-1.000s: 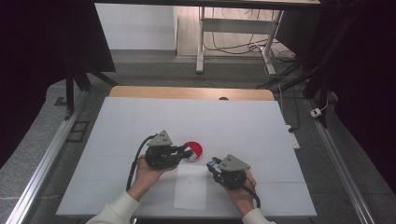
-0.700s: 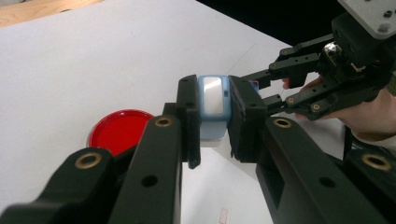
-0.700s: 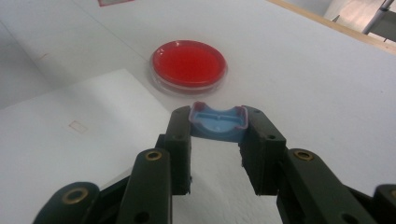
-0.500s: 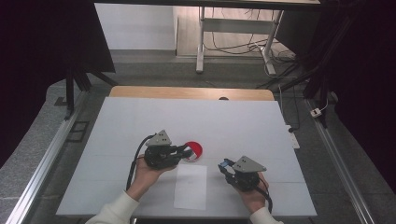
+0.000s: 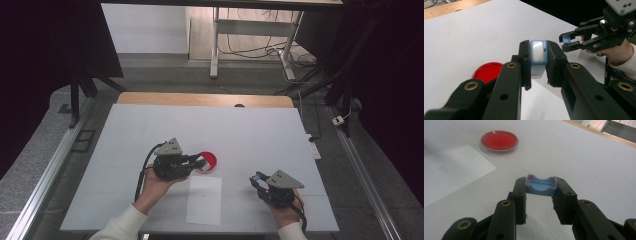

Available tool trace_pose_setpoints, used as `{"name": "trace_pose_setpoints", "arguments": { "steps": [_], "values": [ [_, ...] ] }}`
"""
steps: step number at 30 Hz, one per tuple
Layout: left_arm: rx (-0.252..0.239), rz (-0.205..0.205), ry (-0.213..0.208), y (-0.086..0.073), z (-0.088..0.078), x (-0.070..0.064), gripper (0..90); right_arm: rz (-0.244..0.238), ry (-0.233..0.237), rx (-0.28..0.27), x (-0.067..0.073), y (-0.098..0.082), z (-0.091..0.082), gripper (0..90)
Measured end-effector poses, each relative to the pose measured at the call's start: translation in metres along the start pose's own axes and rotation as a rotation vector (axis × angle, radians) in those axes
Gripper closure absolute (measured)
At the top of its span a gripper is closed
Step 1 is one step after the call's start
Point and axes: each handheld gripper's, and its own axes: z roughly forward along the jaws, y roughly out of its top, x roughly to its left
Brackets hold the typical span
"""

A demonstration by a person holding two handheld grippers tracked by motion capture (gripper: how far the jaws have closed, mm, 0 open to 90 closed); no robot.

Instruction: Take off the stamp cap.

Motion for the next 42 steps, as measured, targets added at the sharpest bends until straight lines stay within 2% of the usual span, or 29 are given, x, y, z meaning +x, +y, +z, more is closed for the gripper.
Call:
{"name": "trace_pose_setpoints", "arguments": {
  "steps": [7, 14, 25, 42],
  "values": [
    [0.0, -0.002, -0.009, 0.001, 0.0, 0.004, 76.0, 0.032, -0.032, -0.001, -0.014, -0.011, -0.012, 64.5],
    [0.002, -0.002, -0.003, 0.003, -0.001, 0.006, 75.9, 0.028, -0.056, 0.003, -0.021, -0.016, -0.019, 64.5],
    [-0.004, 0.009, 0.0, 0.009, -0.004, 0.004, 75.9, 0.025, -0.063, 0.008, -0.023, -0.017, -0.02, 64.4],
    [0.016, 0.015, 0.028, 0.015, 0.005, 0.018, 75.9, 0.032, -0.063, 0.009, -0.024, -0.02, -0.021, 64.5]
  ]
}}
